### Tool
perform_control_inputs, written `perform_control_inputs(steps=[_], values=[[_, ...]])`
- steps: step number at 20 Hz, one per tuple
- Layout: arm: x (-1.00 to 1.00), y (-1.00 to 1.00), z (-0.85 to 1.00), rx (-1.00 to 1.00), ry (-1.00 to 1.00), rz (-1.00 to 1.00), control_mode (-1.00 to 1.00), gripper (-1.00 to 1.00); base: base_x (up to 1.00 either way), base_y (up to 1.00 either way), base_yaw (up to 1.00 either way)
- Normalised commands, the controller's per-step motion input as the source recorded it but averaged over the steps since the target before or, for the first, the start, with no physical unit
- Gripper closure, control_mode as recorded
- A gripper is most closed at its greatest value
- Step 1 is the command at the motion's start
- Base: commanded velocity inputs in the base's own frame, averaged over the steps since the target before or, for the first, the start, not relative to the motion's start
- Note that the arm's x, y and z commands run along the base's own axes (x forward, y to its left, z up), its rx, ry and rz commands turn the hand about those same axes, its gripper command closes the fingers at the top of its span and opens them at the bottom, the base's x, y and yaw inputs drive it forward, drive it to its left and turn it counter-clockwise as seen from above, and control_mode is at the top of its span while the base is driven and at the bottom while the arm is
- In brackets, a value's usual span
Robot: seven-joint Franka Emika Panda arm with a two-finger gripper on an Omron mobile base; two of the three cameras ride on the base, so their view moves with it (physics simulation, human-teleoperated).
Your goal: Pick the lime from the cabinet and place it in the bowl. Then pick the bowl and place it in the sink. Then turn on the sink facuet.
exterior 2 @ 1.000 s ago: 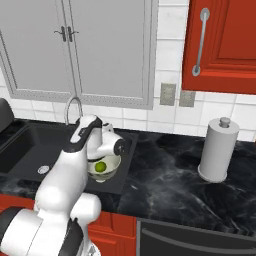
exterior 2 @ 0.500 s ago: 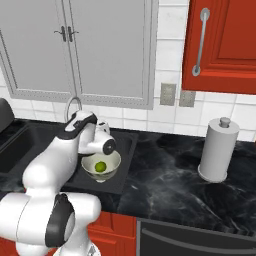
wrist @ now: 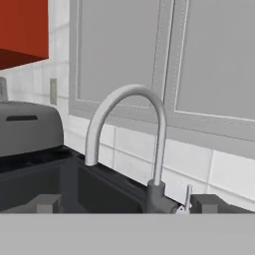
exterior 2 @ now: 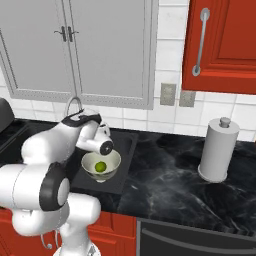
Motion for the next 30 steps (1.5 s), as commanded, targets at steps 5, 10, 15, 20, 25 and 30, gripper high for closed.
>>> perform_control_inputs(steps=[5,10,15,20,25,30], values=[[0.43,0.0,-0.24,0.0,0.0,0.0,-1.0,-1.0,0.0,0.0,0.0],[0.48,0.01,-0.21,0.0,0.0,0.0,-1.0,-1.0,0.0,0.0,0.0],[0.33,0.22,-0.24,0.0,0.0,0.0,-1.0,-1.0,0.0,0.0,0.0],[0.24,0.24,-0.13,0.0,0.0,0.0,-1.0,-1.0,0.0,0.0,0.0],[0.47,0.04,0.0,0.0,0.0,0.0,-1.0,-1.0,0.0,0.0,0.0],[0.37,0.0,-0.14,0.0,0.0,0.0,-1.0,-1.0,0.0,0.0,0.0]])
